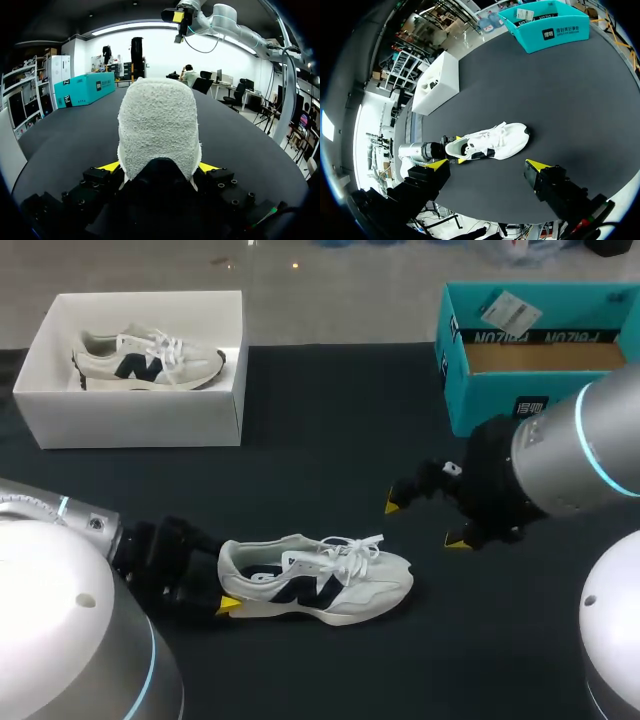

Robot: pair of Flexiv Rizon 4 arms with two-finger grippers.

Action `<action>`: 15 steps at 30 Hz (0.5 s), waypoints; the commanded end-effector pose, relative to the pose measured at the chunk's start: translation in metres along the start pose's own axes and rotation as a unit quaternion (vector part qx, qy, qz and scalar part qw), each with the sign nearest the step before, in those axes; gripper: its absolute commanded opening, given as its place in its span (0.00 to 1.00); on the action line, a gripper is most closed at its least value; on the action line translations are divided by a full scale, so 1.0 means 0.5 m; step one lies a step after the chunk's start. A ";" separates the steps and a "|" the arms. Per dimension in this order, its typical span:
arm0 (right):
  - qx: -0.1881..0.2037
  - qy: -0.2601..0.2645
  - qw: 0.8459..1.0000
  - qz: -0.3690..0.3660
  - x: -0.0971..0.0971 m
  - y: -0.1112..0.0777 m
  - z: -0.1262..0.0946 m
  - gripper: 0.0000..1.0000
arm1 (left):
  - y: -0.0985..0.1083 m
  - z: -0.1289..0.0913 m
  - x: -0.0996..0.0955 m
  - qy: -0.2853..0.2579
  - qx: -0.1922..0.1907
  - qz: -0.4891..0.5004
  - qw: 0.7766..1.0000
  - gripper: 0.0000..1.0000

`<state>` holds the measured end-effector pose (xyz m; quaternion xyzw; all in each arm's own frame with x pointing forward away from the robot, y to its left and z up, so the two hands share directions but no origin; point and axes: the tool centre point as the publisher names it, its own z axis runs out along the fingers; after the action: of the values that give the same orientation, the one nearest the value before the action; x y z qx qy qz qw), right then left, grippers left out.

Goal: Take the shoe out of the shoebox, open the shoe tongue, remove and reinsert the insole, then place the shoe into the shoebox

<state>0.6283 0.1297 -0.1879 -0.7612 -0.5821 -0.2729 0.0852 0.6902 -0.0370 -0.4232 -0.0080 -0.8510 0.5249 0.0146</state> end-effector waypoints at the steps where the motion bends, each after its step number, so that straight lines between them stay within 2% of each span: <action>1: 0.007 -0.042 0.999 -0.008 0.073 0.017 0.163 1.00 | 0.001 -0.001 -0.001 0.000 -0.002 0.000 1.000 0.00; 7: 0.014 -0.061 0.998 -0.009 0.092 0.009 0.212 1.00 | 0.001 -0.001 -0.001 0.000 -0.002 0.000 1.000 0.00; 15: 0.018 -0.122 0.992 -0.025 0.112 -0.019 0.263 1.00 | 0.001 -0.001 -0.001 0.000 -0.002 0.000 1.000 0.00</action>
<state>0.6430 0.1756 -0.2107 -0.7609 -0.6077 -0.2194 0.0605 0.6902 -0.0370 -0.4232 -0.0080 -0.8510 0.5249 0.0146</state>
